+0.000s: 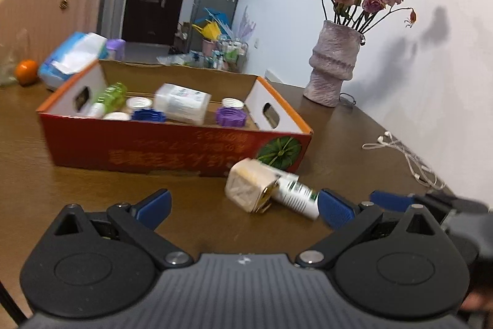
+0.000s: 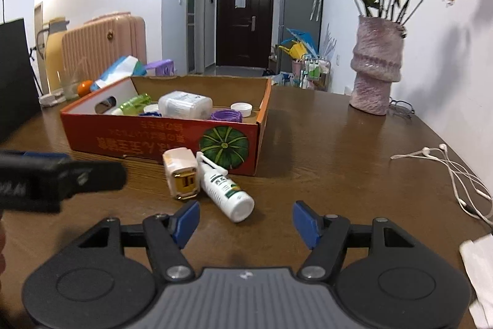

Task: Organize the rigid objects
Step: 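Grasp the beige plug adapter with the left tool while the right tool grasps the white spray bottle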

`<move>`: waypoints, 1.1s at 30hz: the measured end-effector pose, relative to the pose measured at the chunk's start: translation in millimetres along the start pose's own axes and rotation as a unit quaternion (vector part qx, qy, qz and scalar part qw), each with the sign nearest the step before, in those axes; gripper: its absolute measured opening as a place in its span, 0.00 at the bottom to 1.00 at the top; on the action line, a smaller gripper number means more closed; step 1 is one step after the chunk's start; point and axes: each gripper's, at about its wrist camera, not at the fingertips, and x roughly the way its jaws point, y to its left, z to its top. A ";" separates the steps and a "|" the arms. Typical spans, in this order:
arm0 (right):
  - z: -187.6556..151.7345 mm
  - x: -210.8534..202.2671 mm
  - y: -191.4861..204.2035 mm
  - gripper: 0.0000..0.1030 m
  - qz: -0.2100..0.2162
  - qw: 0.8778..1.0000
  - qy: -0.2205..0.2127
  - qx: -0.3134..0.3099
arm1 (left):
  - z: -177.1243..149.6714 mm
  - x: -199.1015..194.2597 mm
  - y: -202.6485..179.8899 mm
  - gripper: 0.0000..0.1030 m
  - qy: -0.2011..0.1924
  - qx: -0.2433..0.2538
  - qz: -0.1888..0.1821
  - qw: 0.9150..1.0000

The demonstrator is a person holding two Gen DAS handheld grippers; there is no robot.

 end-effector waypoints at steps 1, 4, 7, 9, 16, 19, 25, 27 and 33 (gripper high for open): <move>2.0 5.6 0.7 0.63 0.002 1.000 0.002 -0.004 | 4.1 10.0 0.0 1.00 0.004 -0.004 -0.004 1.000; 8.3 23.7 2.9 0.63 0.008 1.000 0.010 -0.016 | 12.5 38.9 2.5 0.96 0.030 -0.026 -0.012 0.999; 12.1 40.1 5.4 0.63 0.016 0.999 0.021 -0.026 | 18.4 60.1 8.4 0.82 0.050 -0.055 -0.019 0.997; 13.1 48.8 6.9 0.62 0.019 0.999 0.025 -0.029 | 18.6 68.8 11.7 0.70 0.057 -0.058 -0.017 0.997; 10.3 52.8 -1.7 0.53 0.011 0.999 0.040 -0.020 | 5.8 46.8 28.5 0.55 0.029 -0.006 0.022 0.999; 15.9 56.6 -4.0 0.53 0.020 0.999 0.036 -0.013 | 6.5 42.4 27.3 0.55 0.028 -0.004 0.024 0.999; 19.9 67.0 6.0 0.48 0.019 0.999 0.040 -0.029 | 13.9 49.2 7.2 0.77 0.017 -0.007 -0.008 1.000; 18.9 63.9 4.1 0.45 0.022 0.999 0.042 -0.023 | 14.3 60.2 -1.3 0.78 0.018 0.002 -0.012 1.000; 4.4 43.1 -13.3 0.36 -0.012 0.999 0.044 0.009 | 1.1 83.0 1.3 0.49 0.054 0.002 -0.001 0.999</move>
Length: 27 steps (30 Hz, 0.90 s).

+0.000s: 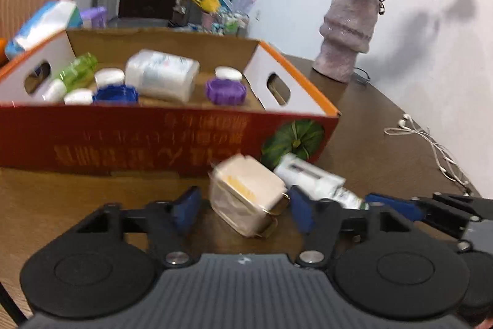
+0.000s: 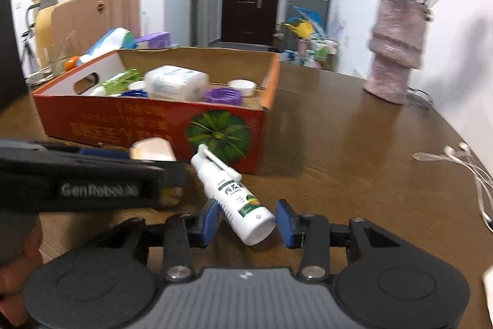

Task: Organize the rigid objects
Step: 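Grasp the beige plug adapter with the left tool while the right tool grasps the white spray bottle, then carry the plug adapter into the box with the left tool while the right tool carries the spray bottle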

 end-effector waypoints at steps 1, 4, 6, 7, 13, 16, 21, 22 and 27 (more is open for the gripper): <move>-2.7 -2.2 -4.5 0.35 -0.002 1.000 0.001 0.010 | -2.4 -1.8 0.6 0.46 -0.004 0.011 -0.003 1.000; -7.0 -3.7 -8.2 0.33 -0.009 1.000 0.006 0.010 | -7.7 -12.5 -2.1 0.38 -0.017 0.043 0.000 0.999; -5.5 -1.7 -5.1 0.33 -0.010 1.000 0.002 -0.004 | -10.8 -18.5 -0.9 0.35 -0.018 0.047 -0.002 0.999; -3.7 0.7 -3.8 0.33 -0.005 1.000 0.001 -0.006 | -12.4 -22.4 0.3 0.34 -0.017 0.048 -0.006 0.999; 3.1 12.9 8.3 0.26 0.002 1.000 0.008 -0.007 | -24.3 -47.6 2.4 0.33 -0.021 0.080 -0.015 0.996; -1.2 -2.8 12.6 0.26 0.010 1.000 -0.003 0.001 | -30.2 -64.3 5.9 0.31 -0.028 0.084 -0.010 0.996; -15.2 -39.5 23.2 0.26 0.029 0.999 -0.025 0.015 | -42.1 -95.4 7.7 0.31 -0.046 0.089 -0.009 0.995; -17.6 -46.6 25.5 0.26 0.033 0.999 -0.028 0.016 | -44.0 -102.9 6.6 0.31 -0.050 0.092 -0.008 0.994; -21.2 -84.7 36.3 0.26 0.050 0.997 -0.055 0.013 | -43.5 -138.9 1.8 0.31 -0.082 0.094 -0.004 0.992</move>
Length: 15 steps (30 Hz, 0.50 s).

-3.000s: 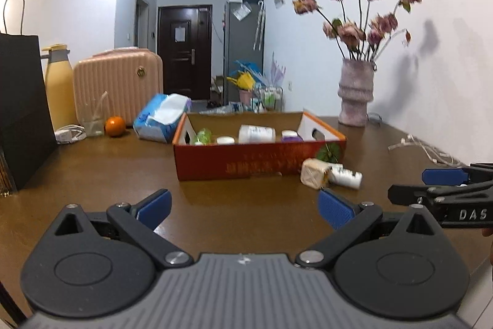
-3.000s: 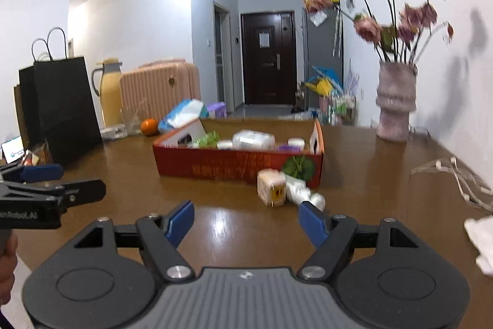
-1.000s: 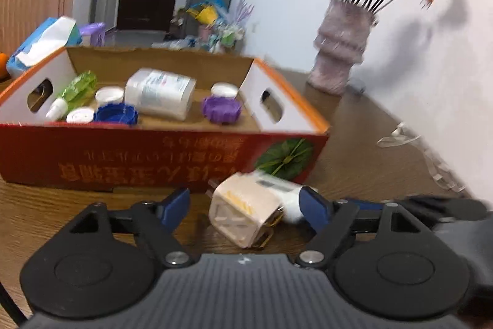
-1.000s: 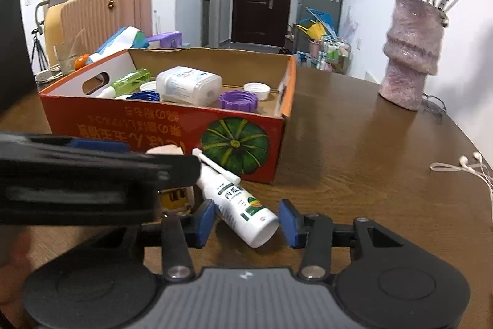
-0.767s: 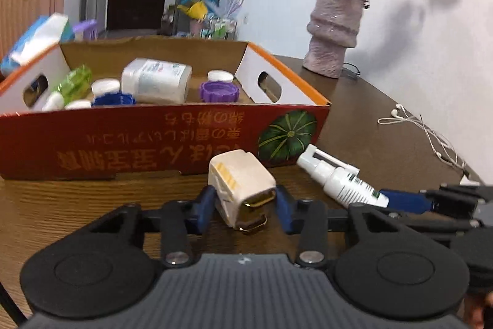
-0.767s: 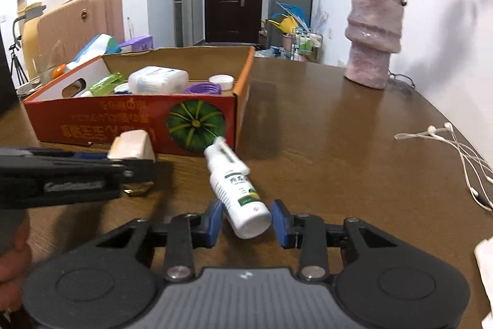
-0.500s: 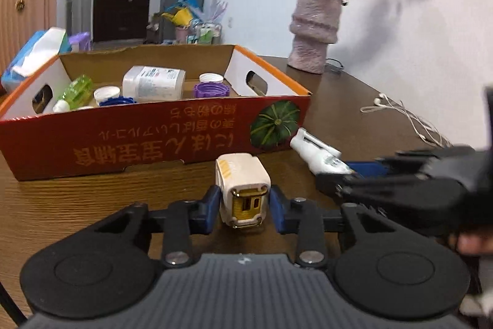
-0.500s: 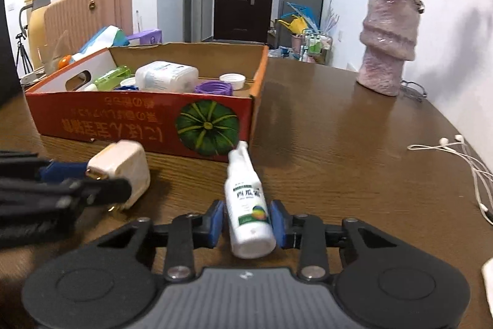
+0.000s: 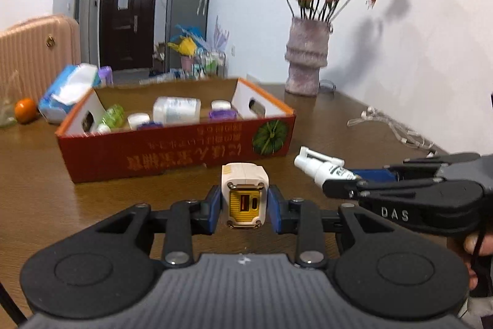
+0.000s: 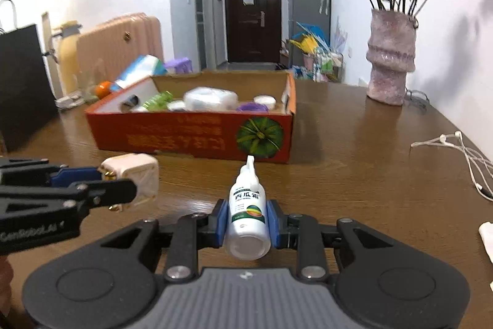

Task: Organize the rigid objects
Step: 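Carry the plug adapter into the box with the left tool while the right tool carries the spray bottle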

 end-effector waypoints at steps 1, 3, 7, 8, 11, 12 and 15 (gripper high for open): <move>2.2 -7.7 3.4 0.26 0.003 1.000 -0.008 -0.004 | 3.0 -7.3 -0.4 0.31 -0.008 -0.002 0.001 1.000; 6.5 -20.9 8.4 0.26 0.009 1.000 -0.022 -0.011 | 8.0 -18.9 -1.3 0.31 -0.022 -0.003 0.003 1.000; 15.8 -38.4 14.6 0.26 0.016 0.999 -0.044 -0.021 | 16.6 -35.7 -1.9 0.31 -0.040 -0.009 0.002 0.999; 18.5 -39.9 15.4 0.26 0.017 0.998 -0.048 -0.024 | 19.6 -37.2 -0.4 0.31 -0.043 -0.012 0.000 0.999; 35.8 -39.3 15.6 0.26 0.022 0.997 -0.062 -0.042 | 34.0 -33.3 7.8 0.31 -0.049 -0.024 -0.007 0.998; 43.4 -37.5 15.1 0.26 0.024 0.996 -0.066 -0.048 | 38.8 -31.5 10.9 0.31 -0.053 -0.025 -0.006 0.998; 69.4 -22.2 10.7 0.26 0.040 0.995 -0.069 -0.061 | 57.6 -16.4 22.9 0.31 -0.057 -0.031 -0.001 0.998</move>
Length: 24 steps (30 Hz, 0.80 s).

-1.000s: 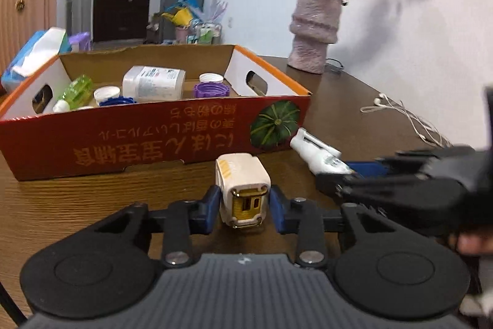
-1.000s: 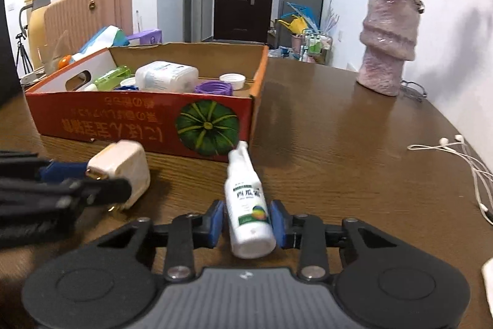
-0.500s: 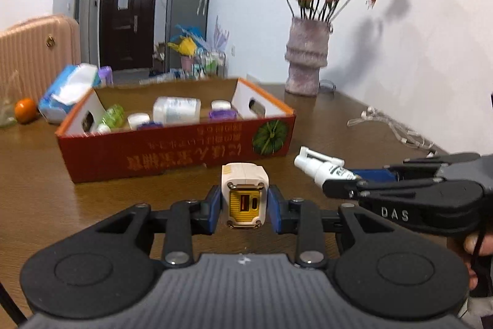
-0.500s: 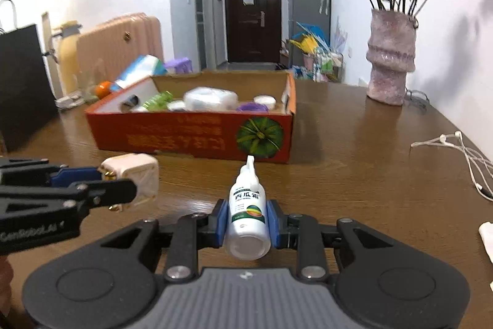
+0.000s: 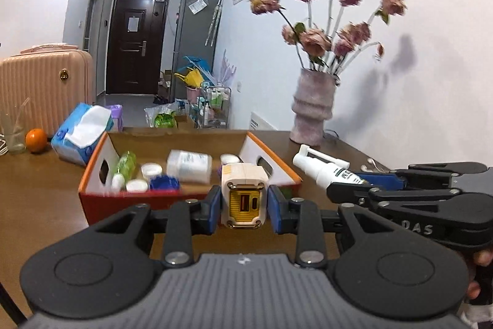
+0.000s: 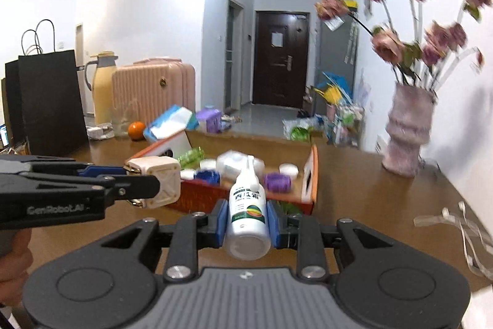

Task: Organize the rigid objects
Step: 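Carry the plug adapter into the box with the left tool while the right tool carries the spray bottle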

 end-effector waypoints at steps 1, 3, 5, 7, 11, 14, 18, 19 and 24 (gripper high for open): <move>6.0 7.6 -2.7 0.26 0.004 1.000 0.001 -0.001 | 7.3 9.8 5.7 0.31 0.005 -0.006 -0.002 1.000; 20.1 29.6 -11.7 0.26 0.011 1.000 0.012 -0.001 | 17.7 28.1 16.6 0.31 0.016 -0.015 -0.006 1.000; 29.4 49.9 -18.1 0.26 0.010 1.000 0.020 0.001 | 26.4 48.3 24.6 0.31 0.027 -0.013 -0.005 1.000; 36.1 71.8 -23.3 0.26 0.017 0.999 0.033 0.000 | 32.4 68.0 31.8 0.31 0.040 -0.013 -0.003 0.999; 42.9 118.9 -30.9 0.26 0.024 0.997 0.067 -0.007 | 37.3 102.8 44.7 0.31 0.061 -0.015 -0.007 0.998; 44.1 147.9 -33.3 0.26 0.025 0.995 0.090 -0.020 | 38.4 129.3 51.1 0.31 0.082 -0.016 -0.016 0.996; 39.6 188.4 -37.0 0.26 0.038 0.990 0.129 -0.033 | 33.3 163.5 57.0 0.31 0.113 -0.019 -0.020 0.993; 37.3 196.7 -38.4 0.26 0.040 0.989 0.138 -0.034 | 29.8 171.6 57.8 0.31 0.121 -0.016 -0.019 0.992; 26.7 224.2 -39.6 0.11 0.043 0.984 0.171 -0.040 | 14.8 194.6 61.9 0.32 0.152 -0.015 -0.020 0.988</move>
